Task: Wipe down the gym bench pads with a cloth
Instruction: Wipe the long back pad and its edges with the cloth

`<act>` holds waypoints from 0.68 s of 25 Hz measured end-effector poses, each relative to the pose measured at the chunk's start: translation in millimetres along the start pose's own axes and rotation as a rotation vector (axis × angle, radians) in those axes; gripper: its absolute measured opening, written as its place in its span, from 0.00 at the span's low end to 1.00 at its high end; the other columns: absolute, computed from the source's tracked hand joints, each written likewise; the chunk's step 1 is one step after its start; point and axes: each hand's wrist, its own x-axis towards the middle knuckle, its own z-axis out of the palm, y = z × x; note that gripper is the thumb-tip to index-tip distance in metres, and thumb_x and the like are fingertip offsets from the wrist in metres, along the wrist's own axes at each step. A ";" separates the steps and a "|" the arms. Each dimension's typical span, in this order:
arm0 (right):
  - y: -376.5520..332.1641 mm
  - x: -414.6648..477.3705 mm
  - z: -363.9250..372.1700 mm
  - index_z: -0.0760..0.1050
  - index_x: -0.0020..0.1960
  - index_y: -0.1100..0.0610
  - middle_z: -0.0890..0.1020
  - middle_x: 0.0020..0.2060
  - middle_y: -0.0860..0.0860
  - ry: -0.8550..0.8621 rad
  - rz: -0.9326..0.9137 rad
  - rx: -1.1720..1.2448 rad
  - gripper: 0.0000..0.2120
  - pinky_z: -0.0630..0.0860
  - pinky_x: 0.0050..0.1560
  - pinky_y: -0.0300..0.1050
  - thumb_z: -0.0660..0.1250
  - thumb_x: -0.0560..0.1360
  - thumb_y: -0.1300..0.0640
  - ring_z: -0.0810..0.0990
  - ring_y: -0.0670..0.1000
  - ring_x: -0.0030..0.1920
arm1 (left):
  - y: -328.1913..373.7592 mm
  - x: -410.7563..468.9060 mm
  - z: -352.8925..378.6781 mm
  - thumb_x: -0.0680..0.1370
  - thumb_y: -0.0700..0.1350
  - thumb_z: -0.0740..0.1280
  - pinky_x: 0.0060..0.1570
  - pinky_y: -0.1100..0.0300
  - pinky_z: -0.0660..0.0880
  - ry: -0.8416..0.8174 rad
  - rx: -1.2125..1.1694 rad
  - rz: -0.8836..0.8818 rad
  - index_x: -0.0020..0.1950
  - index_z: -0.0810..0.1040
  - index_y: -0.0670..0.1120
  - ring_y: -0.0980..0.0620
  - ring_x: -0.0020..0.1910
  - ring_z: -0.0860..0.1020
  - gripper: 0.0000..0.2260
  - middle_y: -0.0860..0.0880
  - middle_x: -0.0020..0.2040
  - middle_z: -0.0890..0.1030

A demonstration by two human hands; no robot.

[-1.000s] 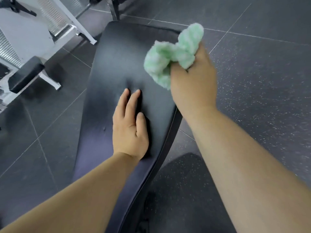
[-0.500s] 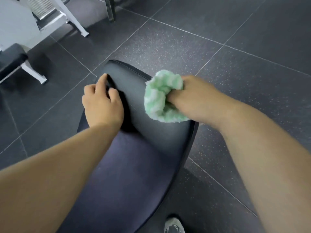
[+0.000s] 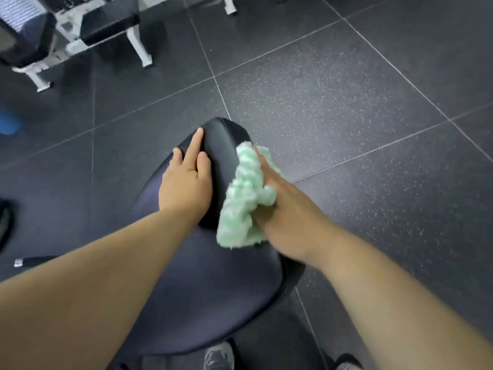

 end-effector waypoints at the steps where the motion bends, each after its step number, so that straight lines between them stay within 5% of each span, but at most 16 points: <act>1: 1.4 -5.7 -3.0 0.49 0.77 0.49 0.63 0.69 0.43 -0.038 -0.027 -0.014 0.33 0.56 0.75 0.54 0.54 0.74 0.48 0.60 0.45 0.72 | 2.6 -3.0 -2.6 0.81 0.55 0.47 0.65 0.53 0.60 -0.014 -0.024 -0.030 0.72 0.51 0.70 0.54 0.76 0.56 0.20 0.53 0.78 0.55; 5: -2.8 57.3 -14.2 0.47 0.78 0.49 0.50 0.78 0.44 -0.040 0.033 0.027 0.31 0.48 0.77 0.48 0.57 0.80 0.57 0.46 0.43 0.77 | -14.4 5.7 -5.1 0.77 0.66 0.52 0.72 0.58 0.50 -0.172 -0.256 -0.057 0.74 0.54 0.66 0.59 0.76 0.52 0.25 0.57 0.78 0.52; 7: -8.3 90.5 -18.0 0.52 0.78 0.48 0.55 0.77 0.45 -0.024 0.082 0.044 0.29 0.51 0.76 0.49 0.58 0.79 0.55 0.52 0.45 0.77 | -23.6 10.2 -3.1 0.72 0.73 0.51 0.75 0.49 0.49 -0.218 -0.391 -0.018 0.75 0.54 0.63 0.56 0.77 0.50 0.33 0.56 0.78 0.52; 10: -9.3 100.2 -21.7 0.59 0.75 0.52 0.65 0.73 0.49 -0.043 0.059 -0.153 0.26 0.63 0.71 0.50 0.56 0.76 0.56 0.63 0.50 0.73 | -25.5 9.7 -0.5 0.79 0.62 0.51 0.75 0.50 0.46 -0.219 -0.399 -0.039 0.76 0.50 0.59 0.56 0.77 0.45 0.27 0.55 0.79 0.46; 13: -31.8 125.2 -22.3 0.72 0.59 0.55 0.77 0.59 0.52 -0.022 0.098 -0.478 0.14 0.70 0.49 0.45 0.56 0.75 0.59 0.74 0.56 0.58 | -31.6 7.0 3.4 0.76 0.69 0.47 0.72 0.45 0.57 -0.153 -0.370 0.016 0.74 0.60 0.58 0.52 0.76 0.57 0.29 0.53 0.77 0.59; 17: -63.9 177.3 -29.6 0.74 0.44 0.60 0.78 0.45 0.57 -0.358 0.239 -0.654 0.08 0.65 0.32 0.41 0.57 0.75 0.59 0.73 0.56 0.41 | -15.7 26.8 -7.3 0.81 0.51 0.53 0.73 0.41 0.50 -0.118 -0.301 -0.194 0.77 0.52 0.53 0.48 0.77 0.52 0.24 0.49 0.78 0.55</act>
